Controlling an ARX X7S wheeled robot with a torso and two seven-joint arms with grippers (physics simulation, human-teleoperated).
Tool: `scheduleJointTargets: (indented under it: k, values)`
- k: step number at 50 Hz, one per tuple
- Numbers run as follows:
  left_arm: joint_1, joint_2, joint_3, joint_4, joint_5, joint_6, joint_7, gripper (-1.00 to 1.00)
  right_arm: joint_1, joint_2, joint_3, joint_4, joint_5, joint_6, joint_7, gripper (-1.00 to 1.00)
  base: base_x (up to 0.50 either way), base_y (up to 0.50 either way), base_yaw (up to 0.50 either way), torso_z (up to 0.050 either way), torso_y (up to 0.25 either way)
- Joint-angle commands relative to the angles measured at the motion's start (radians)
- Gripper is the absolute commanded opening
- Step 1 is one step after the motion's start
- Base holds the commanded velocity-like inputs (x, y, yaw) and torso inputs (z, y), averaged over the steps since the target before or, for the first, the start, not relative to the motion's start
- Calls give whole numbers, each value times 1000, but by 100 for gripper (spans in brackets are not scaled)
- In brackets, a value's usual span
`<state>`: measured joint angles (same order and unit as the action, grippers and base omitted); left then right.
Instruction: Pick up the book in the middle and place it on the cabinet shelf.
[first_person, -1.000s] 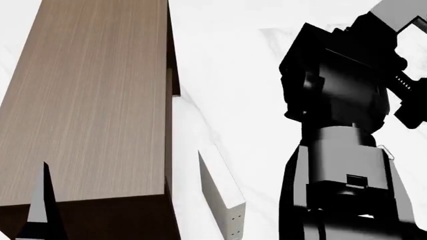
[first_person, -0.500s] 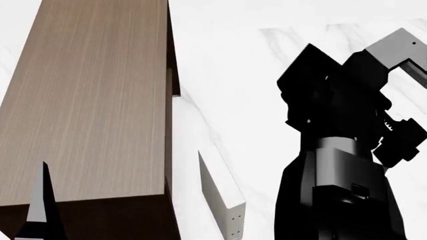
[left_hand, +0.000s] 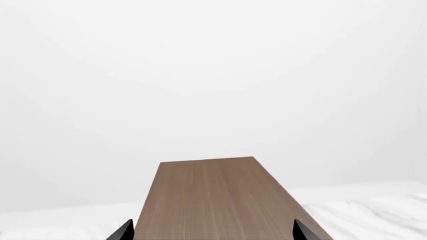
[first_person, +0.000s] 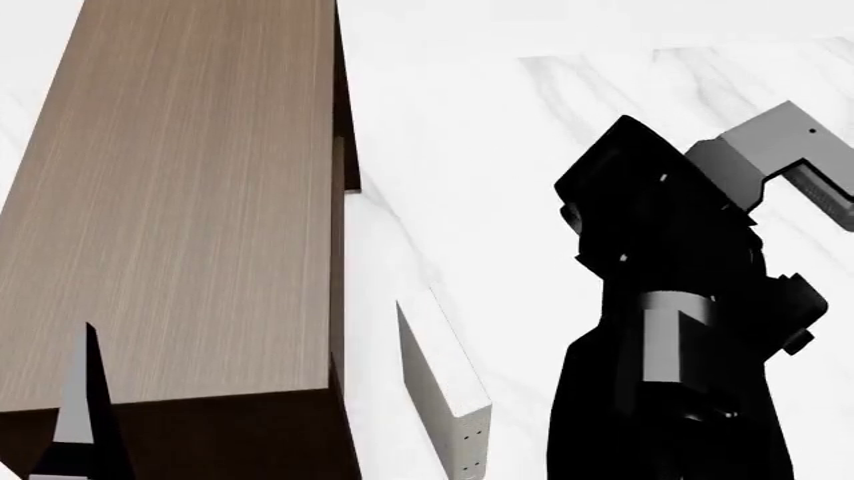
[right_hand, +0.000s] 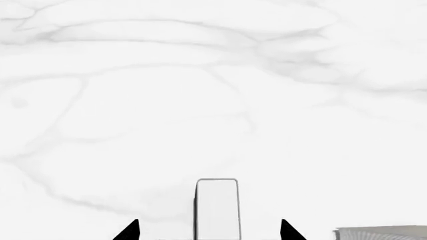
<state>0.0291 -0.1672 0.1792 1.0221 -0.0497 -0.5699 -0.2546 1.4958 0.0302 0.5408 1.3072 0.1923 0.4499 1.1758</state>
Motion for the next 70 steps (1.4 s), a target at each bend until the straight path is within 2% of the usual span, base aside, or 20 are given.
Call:
scheduleJointTargets:
  k: [1, 43, 44, 60, 64, 66, 68, 69, 70]
  values:
    - [2, -10, 4, -11, -6, 9, -14, 100, -30, 4, 41, 0, -41, -3, -45, 100, 0, 0, 0, 0, 0]
    - [1, -40, 23, -16, -29, 19, -51, 100, -118, 16, 133, 1, -128, -9, -156, 100, 0, 0, 0, 0, 0]
    - [1, -40, 22, -17, -31, 20, -52, 100, -117, 17, 135, 1, -129, -1, -157, -100, 0, 0, 0, 0, 0]
    - [-3, -49, 31, -18, -38, 20, -65, 100, -128, 16, 113, 1, -170, -26, -213, -100, 0, 0, 0, 0, 0]
    - [-2, -52, 35, -21, -38, 24, -68, 100, -119, 4, 25, -2, -231, -107, -318, -100, 0, 0, -1, 0, 0]
    - [-2, -53, 36, -22, -39, 24, -70, 100, -111, 0, 26, -10, -219, -147, -352, -100, 0, 0, 0, 0, 0]
    - [-1, -55, 36, -22, -40, 26, -71, 100, -108, -13, 27, -54, -211, -153, -361, -100, 0, 0, 0, 0, 0]
    - [1, -55, 37, -24, -41, 29, -72, 100, -104, -22, -34, -80, -255, -136, -390, -100, 0, 0, 0, 0, 0]
    - [1, -56, 37, -25, -41, 31, -73, 100, -101, -24, -37, -87, -253, -127, -372, -100, 0, 0, 0, 0, 0]
